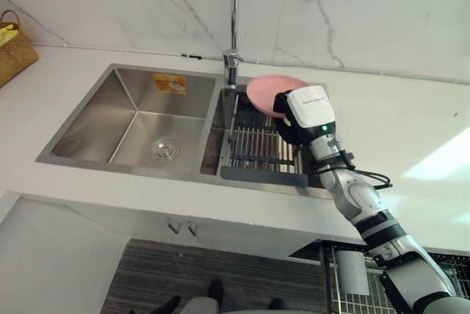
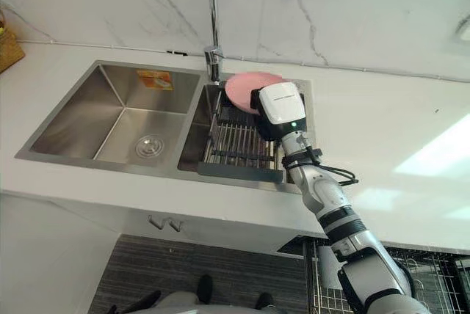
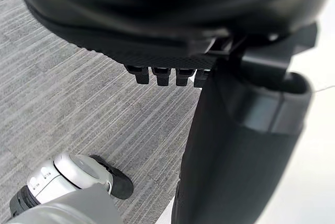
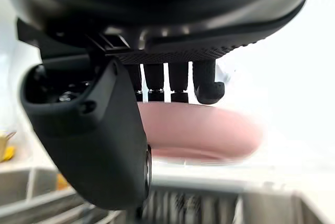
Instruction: Walk over to the sink, pick up the cup, carry it to the dishwasher, place the cup inside the dishwasher, then close the dishwasher door
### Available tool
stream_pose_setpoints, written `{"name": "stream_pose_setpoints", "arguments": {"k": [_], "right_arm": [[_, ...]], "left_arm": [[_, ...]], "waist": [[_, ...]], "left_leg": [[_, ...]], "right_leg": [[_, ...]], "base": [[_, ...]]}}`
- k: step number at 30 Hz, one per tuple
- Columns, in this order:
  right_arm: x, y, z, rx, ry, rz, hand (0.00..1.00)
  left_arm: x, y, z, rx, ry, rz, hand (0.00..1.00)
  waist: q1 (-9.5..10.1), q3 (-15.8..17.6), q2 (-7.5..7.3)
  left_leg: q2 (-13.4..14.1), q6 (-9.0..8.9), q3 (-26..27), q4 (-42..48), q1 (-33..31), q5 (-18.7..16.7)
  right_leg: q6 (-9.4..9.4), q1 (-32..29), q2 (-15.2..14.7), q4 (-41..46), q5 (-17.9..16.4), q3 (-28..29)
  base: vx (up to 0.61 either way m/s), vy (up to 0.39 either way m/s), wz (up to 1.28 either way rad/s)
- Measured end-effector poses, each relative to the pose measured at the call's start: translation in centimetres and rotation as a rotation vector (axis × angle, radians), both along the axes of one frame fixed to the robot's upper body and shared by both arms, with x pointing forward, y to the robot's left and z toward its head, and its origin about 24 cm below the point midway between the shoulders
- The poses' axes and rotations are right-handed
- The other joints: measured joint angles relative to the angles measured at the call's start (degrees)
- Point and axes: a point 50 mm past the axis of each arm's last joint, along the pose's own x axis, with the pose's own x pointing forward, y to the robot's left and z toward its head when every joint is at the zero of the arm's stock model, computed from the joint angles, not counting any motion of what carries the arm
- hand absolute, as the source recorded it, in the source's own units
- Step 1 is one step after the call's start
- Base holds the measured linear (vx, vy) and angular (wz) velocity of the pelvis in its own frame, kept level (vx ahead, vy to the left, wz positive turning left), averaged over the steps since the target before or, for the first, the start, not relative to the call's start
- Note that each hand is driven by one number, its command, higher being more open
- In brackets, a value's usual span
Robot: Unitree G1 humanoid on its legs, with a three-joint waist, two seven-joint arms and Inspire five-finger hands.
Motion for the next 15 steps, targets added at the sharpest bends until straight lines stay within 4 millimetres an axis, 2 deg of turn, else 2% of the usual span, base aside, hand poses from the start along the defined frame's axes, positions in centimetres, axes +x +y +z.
{"name": "stream_pose_setpoints", "arguments": {"k": [7,12,15], "right_arm": [[-0.9,-0.6,3.4,0.004,-0.120,0.036,0.00],[-1.9,-1.2,4.9,0.014,-0.185,0.043,0.00],[-2.3,-0.7,5.1,0.009,-0.197,0.090,0.00]], "left_arm": [[0.1,0.2,0.1,0.013,-0.016,-0.001,1.00],[0.1,0.2,0.1,0.018,-0.021,-0.004,1.00],[-1.1,0.0,0.0,0.025,0.001,-0.006,1.00]], "waist": [[-0.51,-0.11,0.12],[-0.61,-0.72,0.09],[0.09,-1.87,0.02]], "left_leg": [[0.75,-0.01,1.07,0.01,0.36,-0.37],[0.87,-0.06,0.71,0.01,0.27,-0.40],[0.98,-0.34,3.79,0.52,0.47,-1.54]], "right_leg": [[-0.20,-0.14,0.67,-0.01,0.07,1.02],[-0.27,-0.08,0.86,0.02,0.07,0.85],[-0.41,-1.73,0.99,0.02,0.18,5.77]], "base": [[-0.01,-0.009,-0.09],[0.00,-0.005,0.02],[0.01,0.032,-0.55]]}}
